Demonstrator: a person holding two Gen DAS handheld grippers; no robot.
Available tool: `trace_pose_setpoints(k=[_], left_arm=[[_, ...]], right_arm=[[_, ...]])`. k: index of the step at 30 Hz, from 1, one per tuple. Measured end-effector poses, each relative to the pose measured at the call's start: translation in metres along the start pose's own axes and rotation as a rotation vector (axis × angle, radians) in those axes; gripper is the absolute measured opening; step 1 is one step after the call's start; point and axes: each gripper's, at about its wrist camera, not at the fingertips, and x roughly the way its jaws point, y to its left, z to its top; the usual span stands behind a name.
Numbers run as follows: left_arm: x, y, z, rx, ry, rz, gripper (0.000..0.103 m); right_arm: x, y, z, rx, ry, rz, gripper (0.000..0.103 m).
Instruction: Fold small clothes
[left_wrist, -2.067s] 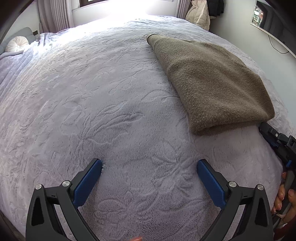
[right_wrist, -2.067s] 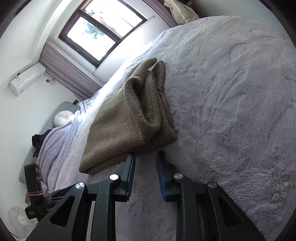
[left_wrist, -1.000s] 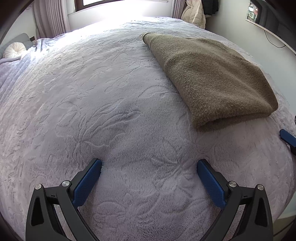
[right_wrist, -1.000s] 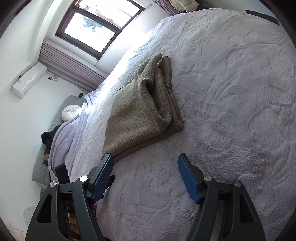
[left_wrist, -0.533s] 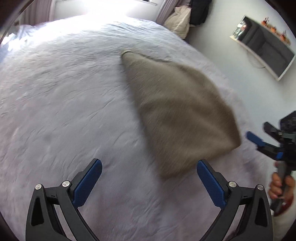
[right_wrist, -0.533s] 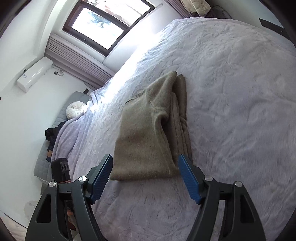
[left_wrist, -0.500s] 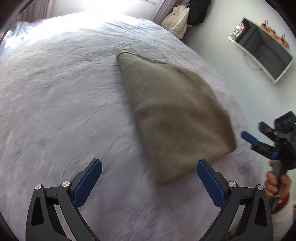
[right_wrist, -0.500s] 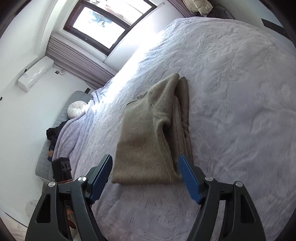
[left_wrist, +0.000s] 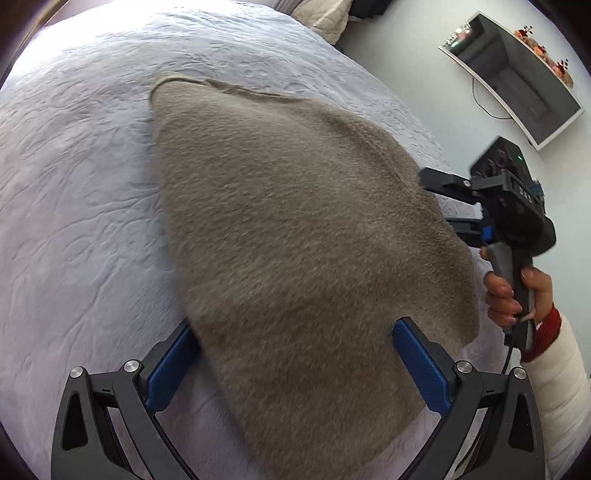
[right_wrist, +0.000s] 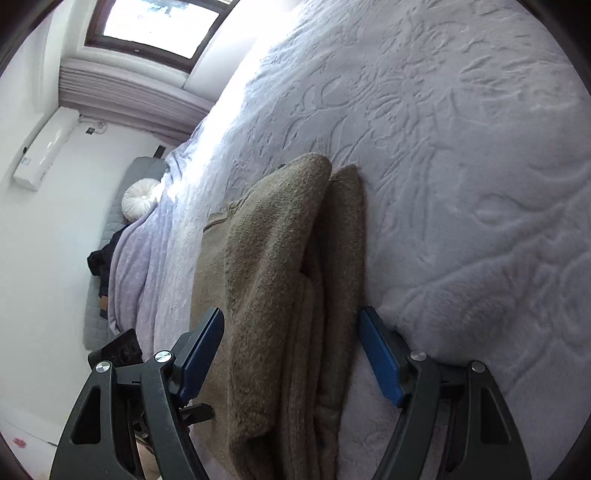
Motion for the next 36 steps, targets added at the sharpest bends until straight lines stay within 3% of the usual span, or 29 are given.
trace_pose_setpoints(k=[5,6,7,8,9,11,14,20,24,30,36], left_arm=[[0.012,-0.003,0.006,-0.026,-0.005,0.007,0.103],[0.011,-0.002,0.006,-0.039,-0.014,0.005,0.101],[0.008,-0.001,0.005,-0.049,-0.027,0.017,0.093],[0.004,-0.002,0.004,-0.049,-0.037,0.028,0.085],[0.001,-0.002,0.002,-0.043,-0.042,0.034,0.080],[-0.008,-0.005,0.000,-0.027,-0.054,0.029,0.065],[-0.026,-0.008,-0.004,-0.023,-0.073,0.012,0.056],[-0.075,-0.023,-0.024,-0.007,-0.112,-0.021,0.054],[-0.087,-0.025,-0.026,-0.002,-0.143,-0.042,0.054],[-0.078,-0.024,-0.029,0.020,-0.178,0.015,0.054],[-0.116,-0.003,-0.087,-0.009,-0.191,0.075,0.054]], right_arm=[[0.029,0.010,0.012,-0.081,0.072,-0.001,0.081],[0.034,0.010,0.012,-0.077,0.069,-0.010,0.075],[0.037,0.012,0.010,-0.073,0.057,-0.029,0.066],[0.039,0.014,0.008,-0.068,0.053,-0.046,0.050],[0.039,0.016,0.007,-0.058,0.045,-0.037,0.043],[0.035,0.022,0.004,-0.052,0.008,-0.013,0.041],[0.027,0.035,-0.004,-0.035,-0.035,0.038,0.040],[0.008,0.076,-0.024,-0.045,-0.058,0.085,0.040],[-0.003,0.112,-0.046,-0.057,-0.062,0.118,0.040],[0.001,0.163,-0.102,-0.112,-0.039,0.149,0.040],[0.034,0.193,-0.157,-0.125,0.002,0.190,0.040]])
